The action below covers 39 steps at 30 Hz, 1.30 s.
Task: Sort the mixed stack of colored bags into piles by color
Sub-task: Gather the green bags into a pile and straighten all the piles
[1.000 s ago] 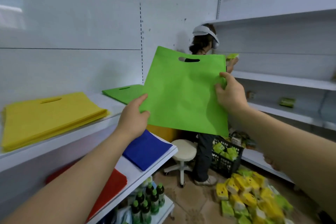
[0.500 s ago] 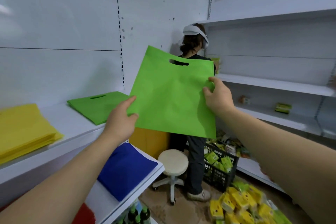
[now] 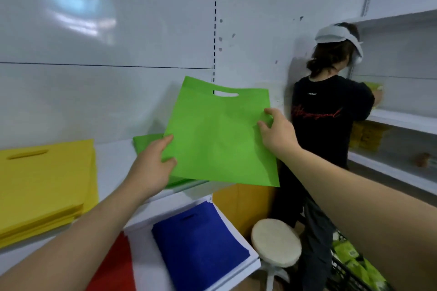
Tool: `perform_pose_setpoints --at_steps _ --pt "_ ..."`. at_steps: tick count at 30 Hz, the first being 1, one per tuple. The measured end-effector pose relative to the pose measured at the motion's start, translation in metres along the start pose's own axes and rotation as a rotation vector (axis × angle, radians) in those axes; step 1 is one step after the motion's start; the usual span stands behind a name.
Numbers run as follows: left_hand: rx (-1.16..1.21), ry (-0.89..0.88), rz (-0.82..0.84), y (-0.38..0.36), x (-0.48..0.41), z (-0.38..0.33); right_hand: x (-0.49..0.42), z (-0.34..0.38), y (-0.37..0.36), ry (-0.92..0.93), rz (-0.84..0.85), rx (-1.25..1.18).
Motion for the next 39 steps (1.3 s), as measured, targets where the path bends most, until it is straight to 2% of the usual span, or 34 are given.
perform_pose_setpoints --at_steps 10,12,16,18,22,30,35,39 --pt "-0.396 0.343 0.137 -0.018 0.022 0.056 -0.041 -0.008 -0.136 0.092 0.360 -0.061" --pt "-0.437 0.372 0.145 -0.021 0.023 0.054 -0.050 -0.009 -0.154 0.113 0.433 -0.042" --pt "-0.443 0.366 0.183 -0.026 0.028 0.047 -0.052 -0.020 -0.183 0.125 0.702 0.094" --pt "-0.416 0.378 0.155 -0.026 0.030 0.048 -0.053 -0.027 -0.186 0.117 0.771 0.040" --pt "-0.457 0.399 0.080 -0.024 0.030 0.050 -0.056 -0.040 -0.190 0.081 0.819 -0.199" --pt "-0.474 0.405 -0.035 -0.021 0.030 0.052 -0.064 -0.044 -0.193 0.143 0.715 -0.112" --pt "-0.461 0.395 -0.042 -0.022 0.032 0.051 -0.055 -0.039 -0.194 0.161 0.790 -0.172" --pt "-0.452 0.405 -0.040 -0.020 0.033 0.050 -0.057 -0.047 -0.185 0.081 0.712 -0.339"
Point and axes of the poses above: each hand's wrist, its own x-axis away from the middle knuckle, its own y-axis out of the back of the hand, z = x × y, the point moved 9 cm from there along -x, towards the middle knuckle, and after that the axes turned 5 degrees about -x, right-handed, at the moved point
